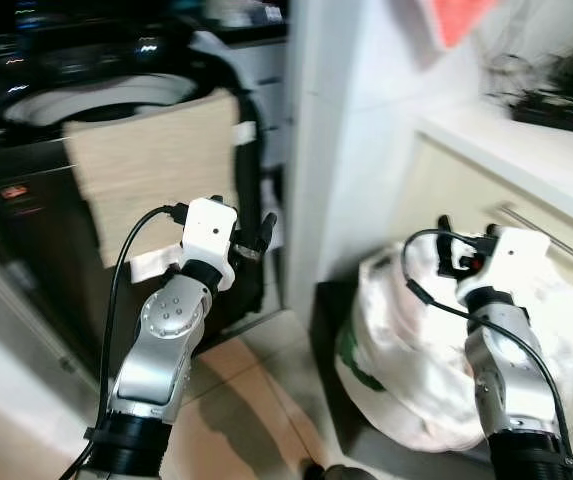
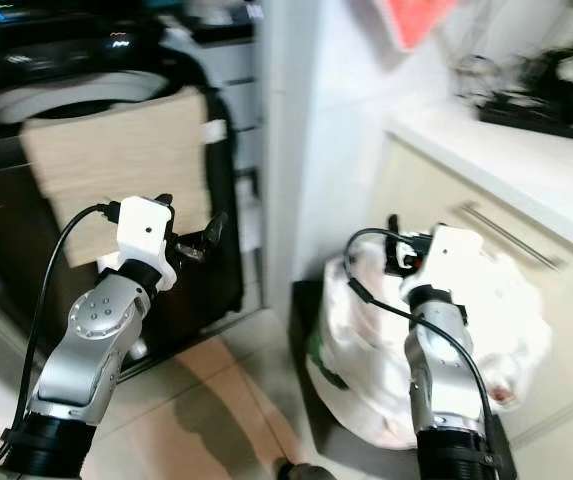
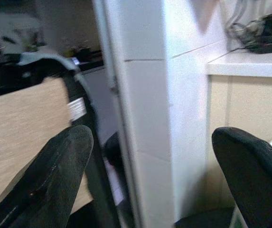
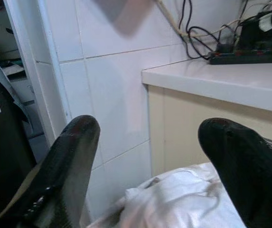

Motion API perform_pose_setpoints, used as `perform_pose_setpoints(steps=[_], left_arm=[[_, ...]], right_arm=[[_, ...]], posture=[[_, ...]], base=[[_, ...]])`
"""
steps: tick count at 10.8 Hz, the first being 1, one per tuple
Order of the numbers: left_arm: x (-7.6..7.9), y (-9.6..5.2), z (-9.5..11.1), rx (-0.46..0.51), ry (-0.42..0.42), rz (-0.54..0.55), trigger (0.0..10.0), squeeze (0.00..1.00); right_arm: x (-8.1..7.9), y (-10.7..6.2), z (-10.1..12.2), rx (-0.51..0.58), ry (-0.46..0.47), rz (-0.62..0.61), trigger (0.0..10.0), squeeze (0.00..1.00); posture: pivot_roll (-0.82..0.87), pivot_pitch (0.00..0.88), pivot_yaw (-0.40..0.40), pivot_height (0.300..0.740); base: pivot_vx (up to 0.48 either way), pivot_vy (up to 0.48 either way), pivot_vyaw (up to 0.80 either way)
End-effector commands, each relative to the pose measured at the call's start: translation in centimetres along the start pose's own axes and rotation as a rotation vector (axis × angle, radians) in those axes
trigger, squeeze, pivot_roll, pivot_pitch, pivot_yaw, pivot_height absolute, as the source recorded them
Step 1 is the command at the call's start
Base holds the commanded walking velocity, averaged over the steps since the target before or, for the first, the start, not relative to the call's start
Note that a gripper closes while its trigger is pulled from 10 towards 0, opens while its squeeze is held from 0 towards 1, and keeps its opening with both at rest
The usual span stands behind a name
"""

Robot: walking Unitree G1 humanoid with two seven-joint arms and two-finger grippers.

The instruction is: Clothes washing

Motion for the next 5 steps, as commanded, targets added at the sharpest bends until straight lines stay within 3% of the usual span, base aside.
perform_pose_setpoints(steps=[1,4,5], left_arm=[[-0.2,0.3,0.3,0.010,0.013,-0.003,10.0,0.00],[0.2,0.6,0.6,0.026,0.048,-0.020,10.0,0.00],[0.2,0.8,1.0,0.042,0.062,-0.019,10.0,0.00]], right_arm=[[-0.6,0.5,0.6,0.018,-0.002,0.022,10.0,1.00],[-0.4,0.8,0.6,0.008,0.026,0.022,10.0,1.00],[0.5,1.2,-0.5,-0.074,0.176,-0.047,10.0,1.00]], posture=[[-0.10,0.000,-0.017,0.740],[-0.10,0.000,-0.023,0.740],[-0.10,0.000,-0.029,0.740]], base=[[0.000,0.000,-0.71],[0.000,0.000,-0.73],[0.000,0.000,-0.66]])
Point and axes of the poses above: a point about 5 cm out from each wrist's last joint towards the gripper, its own y axis pointing out of the wrist towards the gripper, its own z axis along the axis of the wrist's last joint, x = y × z, the point moved 3 cm from there along y, pointing out of the wrist towards the gripper, and after that the axes turned 4 degrees about -y, right-handed, at the moved point
